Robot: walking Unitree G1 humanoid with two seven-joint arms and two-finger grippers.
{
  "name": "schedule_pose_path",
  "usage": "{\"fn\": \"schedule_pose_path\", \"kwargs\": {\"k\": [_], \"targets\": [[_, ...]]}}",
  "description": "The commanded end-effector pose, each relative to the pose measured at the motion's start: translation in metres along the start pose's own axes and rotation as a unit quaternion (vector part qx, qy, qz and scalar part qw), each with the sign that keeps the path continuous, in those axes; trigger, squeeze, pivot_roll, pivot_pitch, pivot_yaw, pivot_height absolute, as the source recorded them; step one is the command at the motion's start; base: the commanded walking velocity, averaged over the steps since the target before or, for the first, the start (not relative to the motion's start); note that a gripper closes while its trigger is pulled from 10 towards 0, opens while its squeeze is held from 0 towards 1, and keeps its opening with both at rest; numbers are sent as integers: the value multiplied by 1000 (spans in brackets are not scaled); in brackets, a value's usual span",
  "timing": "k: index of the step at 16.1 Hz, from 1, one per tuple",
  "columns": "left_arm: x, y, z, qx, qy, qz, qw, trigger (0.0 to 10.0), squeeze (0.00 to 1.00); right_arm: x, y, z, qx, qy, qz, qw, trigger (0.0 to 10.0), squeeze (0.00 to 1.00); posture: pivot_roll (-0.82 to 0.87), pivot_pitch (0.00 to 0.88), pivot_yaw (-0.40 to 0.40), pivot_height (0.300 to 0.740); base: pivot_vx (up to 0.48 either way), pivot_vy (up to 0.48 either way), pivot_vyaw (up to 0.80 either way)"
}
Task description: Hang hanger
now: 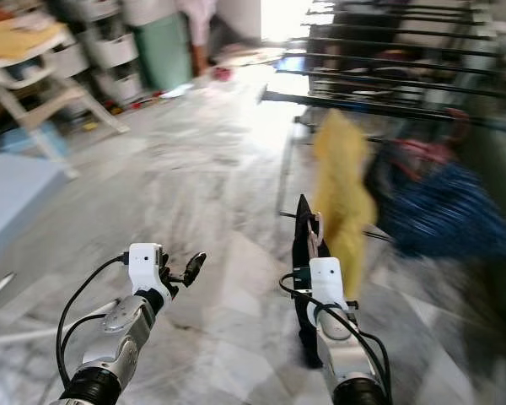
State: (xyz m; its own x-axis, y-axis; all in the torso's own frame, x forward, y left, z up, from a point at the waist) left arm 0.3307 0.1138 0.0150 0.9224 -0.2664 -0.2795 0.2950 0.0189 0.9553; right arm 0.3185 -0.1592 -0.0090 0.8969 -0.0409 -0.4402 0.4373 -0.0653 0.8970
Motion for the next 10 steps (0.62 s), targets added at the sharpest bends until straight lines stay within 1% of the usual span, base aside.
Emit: {"fn": "schedule_pose_path", "kwargs": {"k": [1, 7, 9, 10], "targets": [[-2, -5, -4, 0, 4, -13, 1000, 10000, 0, 1, 20, -10, 5, 14, 41, 999, 10000, 0, -179, 0, 85, 740, 300, 251, 0], [0, -6, 0, 1, -5, -15, 1000, 10000, 0, 1, 24, -9, 8, 10, 51, 999, 10000, 0, -184, 0, 92, 740, 299, 257, 0], [1, -5, 1, 3, -8, -16, 1000, 10000, 0, 2, 25, -7, 17, 2, 51, 999, 10000, 0, -185, 0, 95, 740, 300, 259, 0], [1, -5, 1, 4, -8, -16, 1000, 10000, 0, 2, 26, -7, 19, 2, 51, 998, 10000, 0, -186, 0, 96, 740, 296, 259, -506]]}}
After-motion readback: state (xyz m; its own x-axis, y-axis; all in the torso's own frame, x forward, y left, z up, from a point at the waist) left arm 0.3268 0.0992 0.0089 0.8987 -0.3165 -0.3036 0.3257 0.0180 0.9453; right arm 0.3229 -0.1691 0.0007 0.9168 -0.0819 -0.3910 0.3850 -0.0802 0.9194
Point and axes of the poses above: a point about 5 cm out from each wrist's last joint towards the gripper, its own x axis pointing out of the wrist towards the gripper, its own y axis along the axis of the wrist's last joint, z = x × y, the point moved 4 cm from there along x, pointing out of the wrist towards the gripper, and after that the axes turned 10 degrees about x, right-handed, at the moved point
